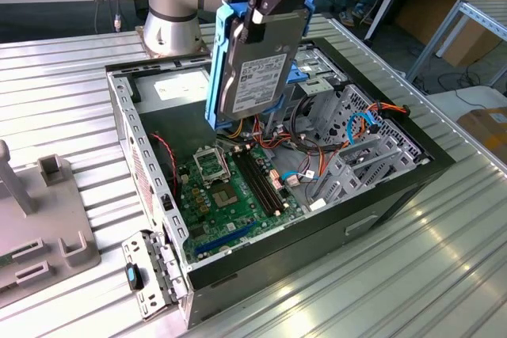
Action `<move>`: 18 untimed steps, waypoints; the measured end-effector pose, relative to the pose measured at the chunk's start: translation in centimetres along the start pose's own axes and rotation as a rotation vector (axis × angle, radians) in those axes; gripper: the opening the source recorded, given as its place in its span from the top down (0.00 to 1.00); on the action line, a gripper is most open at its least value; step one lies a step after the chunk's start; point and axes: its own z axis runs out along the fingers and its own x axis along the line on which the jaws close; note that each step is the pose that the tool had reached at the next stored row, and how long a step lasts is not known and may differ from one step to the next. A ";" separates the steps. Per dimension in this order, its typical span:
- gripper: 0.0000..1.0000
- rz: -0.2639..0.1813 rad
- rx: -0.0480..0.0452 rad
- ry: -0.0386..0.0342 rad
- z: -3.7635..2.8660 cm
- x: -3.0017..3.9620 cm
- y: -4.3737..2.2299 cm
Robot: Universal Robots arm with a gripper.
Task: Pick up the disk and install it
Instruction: 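Pick up the disk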
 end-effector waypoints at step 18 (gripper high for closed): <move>0.64 0.000 0.0000 -0.0001 -0.01 0.65 0.05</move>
